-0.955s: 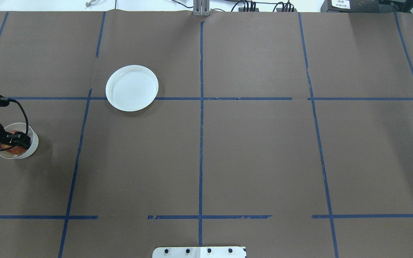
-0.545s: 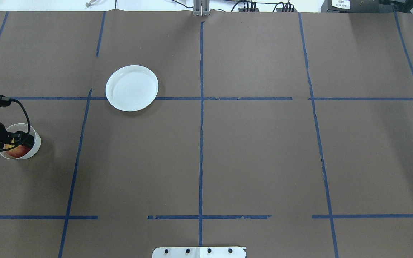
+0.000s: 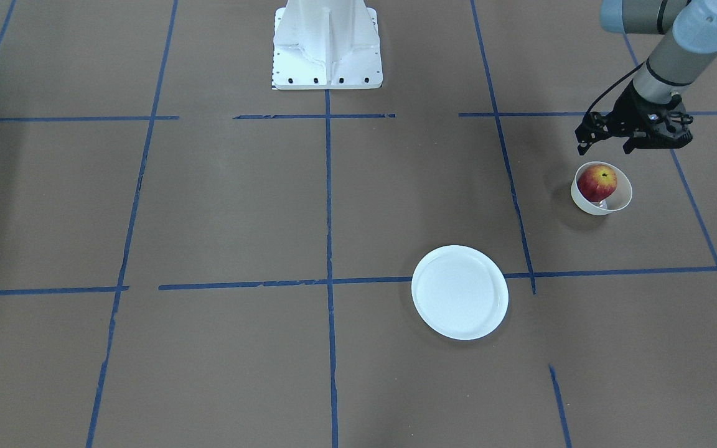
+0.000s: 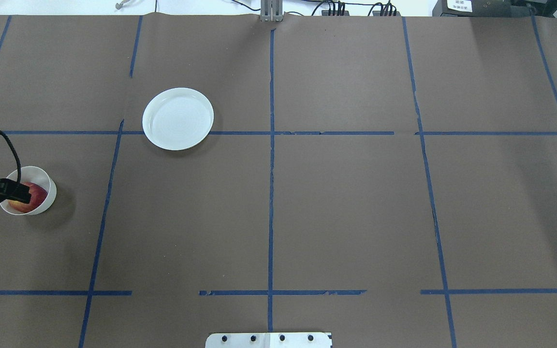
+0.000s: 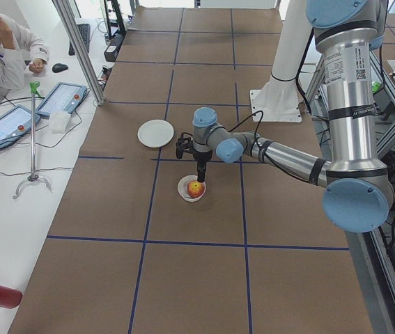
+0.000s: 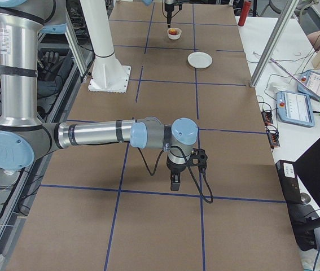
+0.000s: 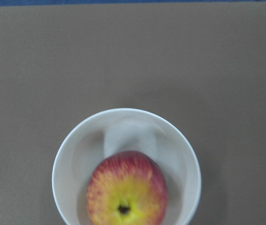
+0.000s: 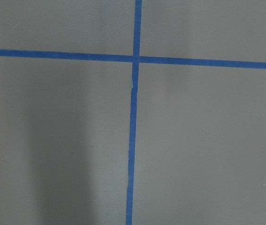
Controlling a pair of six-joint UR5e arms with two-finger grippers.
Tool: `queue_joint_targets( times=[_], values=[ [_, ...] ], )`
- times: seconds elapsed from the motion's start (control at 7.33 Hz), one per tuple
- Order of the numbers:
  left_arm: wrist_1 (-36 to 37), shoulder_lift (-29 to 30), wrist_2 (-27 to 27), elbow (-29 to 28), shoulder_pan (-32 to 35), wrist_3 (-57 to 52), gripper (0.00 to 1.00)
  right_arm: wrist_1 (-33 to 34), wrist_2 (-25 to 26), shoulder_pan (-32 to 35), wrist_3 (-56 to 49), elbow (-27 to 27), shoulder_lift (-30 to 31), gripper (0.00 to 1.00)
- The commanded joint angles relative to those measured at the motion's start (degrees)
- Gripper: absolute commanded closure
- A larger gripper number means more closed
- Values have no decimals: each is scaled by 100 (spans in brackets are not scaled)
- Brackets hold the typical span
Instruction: Move apple from plate to bowl
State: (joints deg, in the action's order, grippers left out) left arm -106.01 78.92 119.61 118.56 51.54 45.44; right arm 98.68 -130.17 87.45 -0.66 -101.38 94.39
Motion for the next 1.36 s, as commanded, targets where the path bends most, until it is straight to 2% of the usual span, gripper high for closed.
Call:
queue_joint_targets(
  times=[0.0,0.14,0.27,0.55,0.68,0.82,0.95,1.09,1.23],
  values=[
    [300,-560,532,545,1054,-1424,0,2,0,0,5,4,0,0],
    [309,-771,938,459,1782,-2398,0,2,0,0,5,4,0,0],
    [457,-904,959,231,2434,-3374,0,2,0,0,5,-5,0,0],
    [1088,-635,977,-698,4015,-5317,0,2,0,0,5,-5,0,0],
    [1639,-224,1073,-1094,4327,-5735,0,2,0,0,5,4,0,0],
    [2506,242,1143,-1072,4391,-5765,0,2,0,0,5,-5,0,0],
    [2845,403,1396,-1063,4391,-5713,0,2,0,0,5,-5,0,0],
    [2840,378,1895,-1150,4383,-5695,0,2,0,0,-4,4,0,0],
    [2796,204,1891,-1142,4374,-5765,0,2,0,0,5,-5,0,0]
  ],
)
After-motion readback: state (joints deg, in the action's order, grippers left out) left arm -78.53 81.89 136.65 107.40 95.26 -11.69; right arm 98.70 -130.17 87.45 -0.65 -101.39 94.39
